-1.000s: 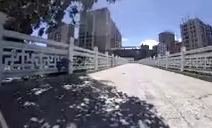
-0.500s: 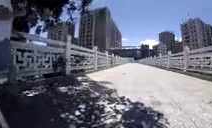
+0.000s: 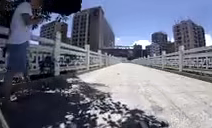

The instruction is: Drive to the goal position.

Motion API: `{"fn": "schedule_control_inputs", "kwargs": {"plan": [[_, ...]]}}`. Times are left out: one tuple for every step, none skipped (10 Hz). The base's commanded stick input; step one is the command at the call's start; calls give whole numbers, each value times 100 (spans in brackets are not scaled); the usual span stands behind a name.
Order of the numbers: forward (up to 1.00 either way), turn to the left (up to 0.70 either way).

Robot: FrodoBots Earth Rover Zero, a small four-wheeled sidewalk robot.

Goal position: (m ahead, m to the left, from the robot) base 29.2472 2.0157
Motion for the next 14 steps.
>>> {"fn": "schedule_control_inputs", "kwargs": {"plan": [[45,0],[45,0],[45,0],[45,-2],[45,-14],[45,-25],[45,0],[45,0],[45,0],[45,0],[45,0],[45,0],[45,0],[45,0]]}}
